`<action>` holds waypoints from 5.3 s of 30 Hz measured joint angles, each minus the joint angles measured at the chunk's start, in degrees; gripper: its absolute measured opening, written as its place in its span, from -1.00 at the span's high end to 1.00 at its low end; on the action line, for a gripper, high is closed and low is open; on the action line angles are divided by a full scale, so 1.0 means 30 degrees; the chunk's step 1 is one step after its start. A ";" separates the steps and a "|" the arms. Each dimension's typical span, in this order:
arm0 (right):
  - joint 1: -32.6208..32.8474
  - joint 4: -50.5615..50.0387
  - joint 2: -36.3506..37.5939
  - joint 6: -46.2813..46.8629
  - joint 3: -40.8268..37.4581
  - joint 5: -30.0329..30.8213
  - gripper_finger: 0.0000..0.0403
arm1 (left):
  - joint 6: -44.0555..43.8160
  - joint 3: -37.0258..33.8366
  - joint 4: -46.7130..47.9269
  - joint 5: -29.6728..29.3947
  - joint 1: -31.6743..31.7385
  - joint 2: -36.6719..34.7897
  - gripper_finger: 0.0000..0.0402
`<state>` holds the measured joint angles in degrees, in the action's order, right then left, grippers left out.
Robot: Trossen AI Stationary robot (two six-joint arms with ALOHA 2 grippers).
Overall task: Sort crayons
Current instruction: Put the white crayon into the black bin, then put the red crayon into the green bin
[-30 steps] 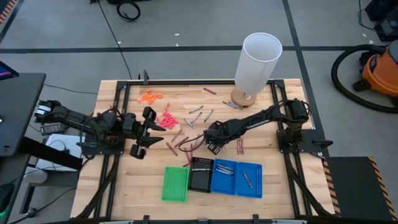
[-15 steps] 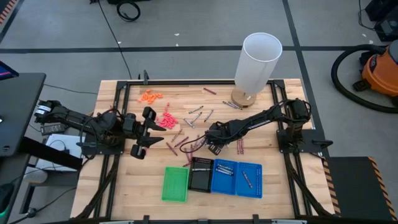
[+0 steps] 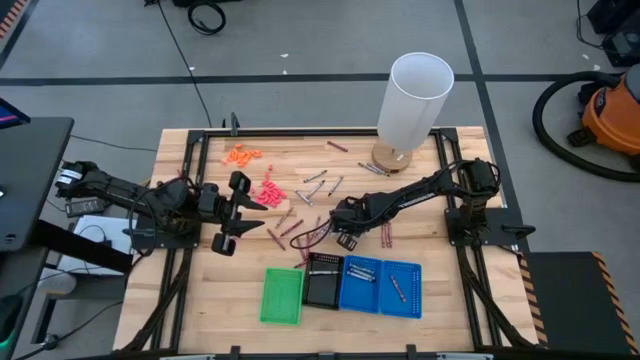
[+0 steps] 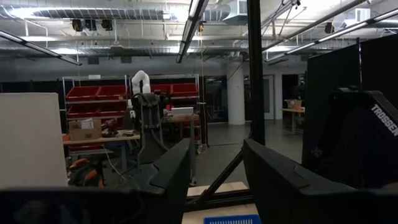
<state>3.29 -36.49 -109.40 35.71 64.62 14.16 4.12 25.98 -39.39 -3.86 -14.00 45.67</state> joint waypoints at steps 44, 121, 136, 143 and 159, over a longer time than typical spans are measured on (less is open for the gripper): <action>0.5340 1.4590 0.1028 -0.7433 -0.0492 -0.3694 0.86 | -0.0015 -0.0018 0.0133 -0.0771 0.0000 0.0000 0.22; -0.2907 0.7411 0.4466 -1.0434 -0.2943 0.0253 0.44 | -0.0536 -0.0015 0.4928 -0.3821 0.1843 0.0044 0.22; -0.3585 1.0111 0.4466 -1.0048 -0.5109 -0.0842 0.44 | 0.0007 -0.0015 0.5301 -0.3840 0.1898 0.0044 0.22; -0.4332 1.1771 0.4255 -0.9804 -0.5242 -0.1111 0.47 | 0.0015 -0.0017 0.6045 -0.3847 0.2355 0.0039 0.22; -0.3513 1.1861 0.2397 -1.1466 -0.2726 -0.1938 0.47 | -0.3519 -0.0051 1.0854 -0.3850 0.2847 0.0759 0.22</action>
<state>-7.25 -0.91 -102.21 1.31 56.44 8.34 -6.44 25.82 -6.83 -15.41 -5.46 47.95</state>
